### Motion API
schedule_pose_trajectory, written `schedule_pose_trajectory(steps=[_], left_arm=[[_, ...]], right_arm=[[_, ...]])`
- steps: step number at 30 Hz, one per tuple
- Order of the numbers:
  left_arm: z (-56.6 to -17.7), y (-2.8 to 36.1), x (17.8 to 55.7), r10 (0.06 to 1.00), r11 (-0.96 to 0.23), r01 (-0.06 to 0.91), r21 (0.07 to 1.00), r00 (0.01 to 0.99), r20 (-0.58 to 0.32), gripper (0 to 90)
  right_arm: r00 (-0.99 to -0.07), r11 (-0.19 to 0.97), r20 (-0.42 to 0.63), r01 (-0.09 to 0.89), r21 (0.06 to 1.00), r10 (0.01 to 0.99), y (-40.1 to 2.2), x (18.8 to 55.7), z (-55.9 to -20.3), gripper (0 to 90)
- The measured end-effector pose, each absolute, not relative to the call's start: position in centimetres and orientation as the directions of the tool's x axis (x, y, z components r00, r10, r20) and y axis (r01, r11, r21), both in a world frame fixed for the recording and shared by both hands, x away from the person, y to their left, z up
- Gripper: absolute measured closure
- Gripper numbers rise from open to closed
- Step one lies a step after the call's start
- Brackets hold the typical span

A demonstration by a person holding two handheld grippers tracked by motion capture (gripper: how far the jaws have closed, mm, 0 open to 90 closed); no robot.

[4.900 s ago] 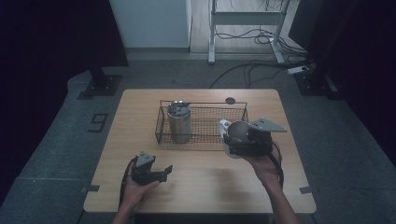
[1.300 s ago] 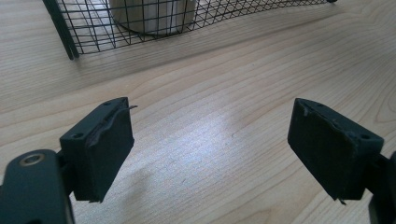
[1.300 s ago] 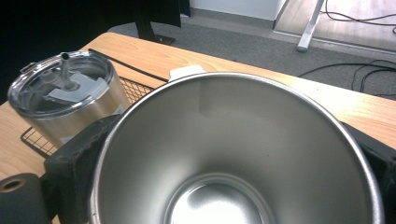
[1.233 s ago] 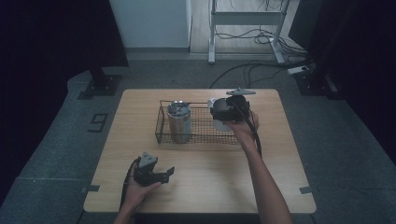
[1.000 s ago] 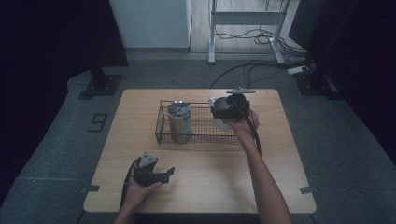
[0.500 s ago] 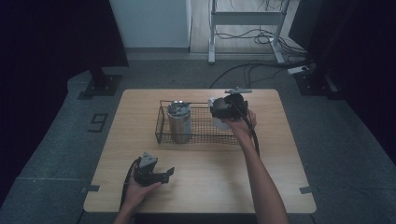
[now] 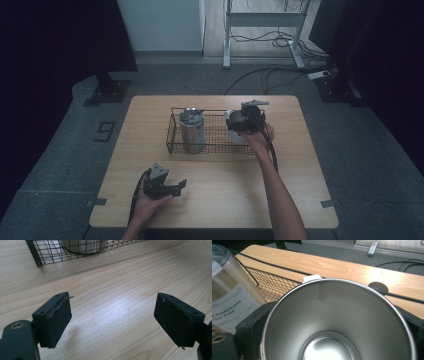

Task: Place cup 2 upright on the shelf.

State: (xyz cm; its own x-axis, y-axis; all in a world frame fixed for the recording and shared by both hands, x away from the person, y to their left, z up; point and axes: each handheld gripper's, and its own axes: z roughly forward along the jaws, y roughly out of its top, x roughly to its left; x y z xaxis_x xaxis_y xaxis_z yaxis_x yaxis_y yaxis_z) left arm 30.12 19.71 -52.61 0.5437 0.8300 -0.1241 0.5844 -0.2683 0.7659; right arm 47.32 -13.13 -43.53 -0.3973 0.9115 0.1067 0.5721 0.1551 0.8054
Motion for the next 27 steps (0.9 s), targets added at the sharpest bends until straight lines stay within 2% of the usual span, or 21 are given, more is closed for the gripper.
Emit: schedule_pose_trajectory(steps=[27], left_arm=[[-52.9, 19.5, 30.2, 0.826, -0.280, 0.591, 0.757, 0.550, -0.123, 14.6]], right_arm=[[-0.383, 0.213, 0.053, 0.617, 0.758, 0.922, -13.2, 47.4, -46.0, 5.5]])
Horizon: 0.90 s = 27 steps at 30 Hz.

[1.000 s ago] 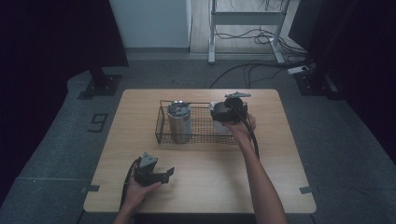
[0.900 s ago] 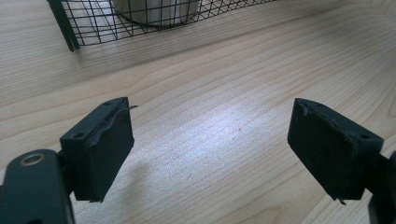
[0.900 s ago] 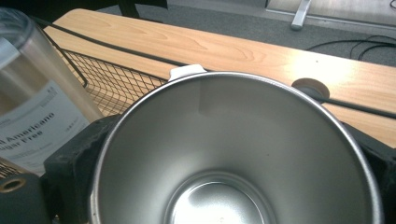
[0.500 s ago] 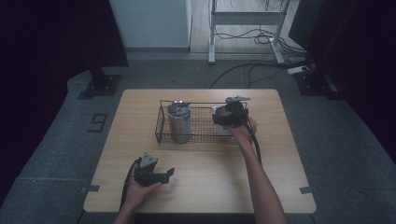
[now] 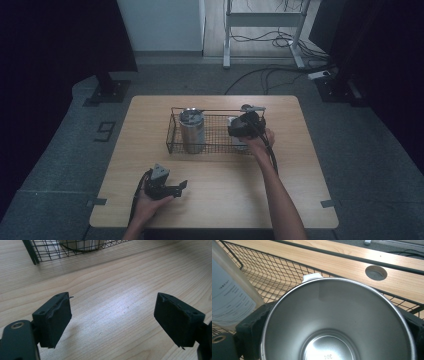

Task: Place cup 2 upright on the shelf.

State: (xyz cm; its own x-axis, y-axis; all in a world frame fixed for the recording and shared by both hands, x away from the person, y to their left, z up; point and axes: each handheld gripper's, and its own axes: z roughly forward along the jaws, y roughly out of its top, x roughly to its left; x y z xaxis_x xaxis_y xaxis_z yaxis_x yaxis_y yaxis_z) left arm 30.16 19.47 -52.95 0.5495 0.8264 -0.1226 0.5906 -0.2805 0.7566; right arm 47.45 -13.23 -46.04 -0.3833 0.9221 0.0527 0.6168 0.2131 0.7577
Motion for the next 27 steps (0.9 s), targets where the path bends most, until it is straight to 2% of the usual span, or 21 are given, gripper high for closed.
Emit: schedule_pose_trajectory(steps=[27], left_arm=[[-53.4, 19.1, 30.2, 0.823, -0.297, 0.596, 0.746, 0.555, -0.116, 14.8]], right_arm=[[-0.371, 0.212, 0.067, 0.659, 0.722, 0.926, -13.1, 47.8, -47.2, 5.5]])
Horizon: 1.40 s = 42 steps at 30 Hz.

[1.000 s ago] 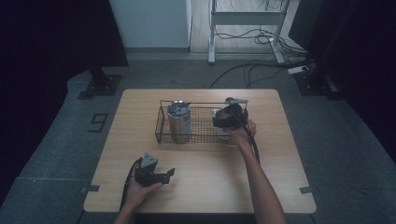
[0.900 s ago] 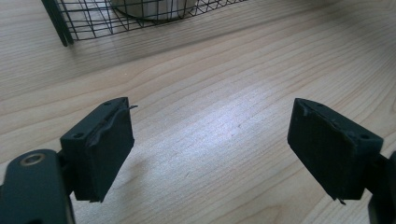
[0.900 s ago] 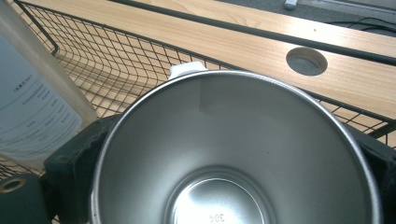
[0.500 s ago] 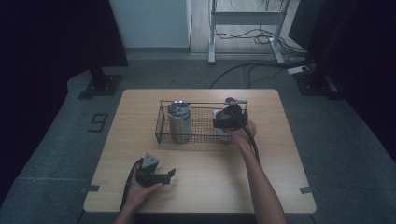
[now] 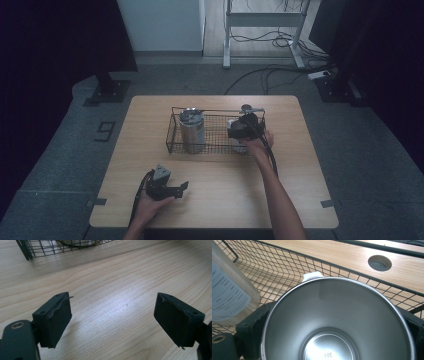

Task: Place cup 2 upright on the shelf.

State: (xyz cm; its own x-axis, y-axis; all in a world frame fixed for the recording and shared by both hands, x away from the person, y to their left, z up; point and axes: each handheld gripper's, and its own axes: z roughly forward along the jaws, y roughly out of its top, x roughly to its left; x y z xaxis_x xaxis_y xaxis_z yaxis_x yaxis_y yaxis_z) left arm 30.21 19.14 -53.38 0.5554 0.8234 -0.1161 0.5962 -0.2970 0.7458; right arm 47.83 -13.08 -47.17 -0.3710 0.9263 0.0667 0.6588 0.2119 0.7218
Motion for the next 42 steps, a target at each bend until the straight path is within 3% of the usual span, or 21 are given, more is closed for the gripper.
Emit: schedule_pose_trajectory(steps=[42], left_arm=[[-53.7, 18.8, 30.2, 0.822, -0.310, 0.601, 0.737, 0.559, -0.110, 14.9]], right_arm=[[-0.385, 0.245, 0.060, 0.694, 0.677, 0.921, -14.2, 46.9, -47.7, 5.1]])
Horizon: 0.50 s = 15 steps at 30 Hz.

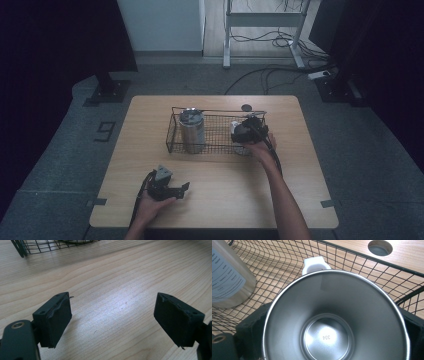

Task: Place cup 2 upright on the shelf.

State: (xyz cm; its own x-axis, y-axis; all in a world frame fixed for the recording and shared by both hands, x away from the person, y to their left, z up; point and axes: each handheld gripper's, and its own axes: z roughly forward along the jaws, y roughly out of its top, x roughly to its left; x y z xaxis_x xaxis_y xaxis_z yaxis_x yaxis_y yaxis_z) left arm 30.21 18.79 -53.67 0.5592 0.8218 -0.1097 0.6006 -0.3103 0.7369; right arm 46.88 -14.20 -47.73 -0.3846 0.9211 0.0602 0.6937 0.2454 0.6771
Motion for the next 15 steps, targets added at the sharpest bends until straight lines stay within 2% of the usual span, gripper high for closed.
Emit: schedule_pose_trajectory(steps=[6, 15], left_arm=[[-53.67, 18.81, 30.21, 0.822, -0.310, 0.602, 0.735, 0.558, -0.110, 14.9], [-53.60, 18.78, 30.19, 0.823, -0.310, 0.603, 0.735, 0.558, -0.111, 14.8]], right_arm=[[-0.377, 0.252, 0.041, 0.692, 0.677, 0.925, -14.12, 46.71, -47.61, 2.7], [-0.374, 0.209, 0.075, 0.661, 0.721, 0.924, -14.86, 46.29, -46.81, 0.0]])
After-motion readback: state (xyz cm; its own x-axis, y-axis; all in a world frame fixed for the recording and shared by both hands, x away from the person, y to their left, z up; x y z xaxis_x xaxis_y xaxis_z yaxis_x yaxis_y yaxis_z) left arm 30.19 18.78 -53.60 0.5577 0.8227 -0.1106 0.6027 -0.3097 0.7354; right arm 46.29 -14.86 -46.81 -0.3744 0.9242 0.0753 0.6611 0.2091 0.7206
